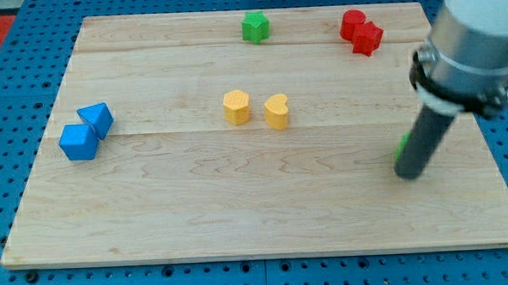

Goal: Move the green star towards down side

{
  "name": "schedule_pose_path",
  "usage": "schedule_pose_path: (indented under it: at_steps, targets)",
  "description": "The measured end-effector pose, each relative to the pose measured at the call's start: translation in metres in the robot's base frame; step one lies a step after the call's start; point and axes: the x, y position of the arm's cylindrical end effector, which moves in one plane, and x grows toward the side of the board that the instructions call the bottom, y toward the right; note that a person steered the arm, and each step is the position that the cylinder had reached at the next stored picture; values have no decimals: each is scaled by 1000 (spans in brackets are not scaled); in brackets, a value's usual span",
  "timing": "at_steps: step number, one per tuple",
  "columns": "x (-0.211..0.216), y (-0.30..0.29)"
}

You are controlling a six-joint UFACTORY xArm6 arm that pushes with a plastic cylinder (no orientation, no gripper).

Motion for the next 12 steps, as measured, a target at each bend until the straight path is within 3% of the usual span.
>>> schedule_pose_path:
  at_steps: [1,2,4,6,7,9,10,11,12]
  targets:
    - [-44,8]
    - [-42,12]
    - [-198,-48]
    - [-295,-127]
    - [-304,-185]
    - [-232,-166]
    - [-254,-235]
    - [-229,-241]
    - [-187,-184]
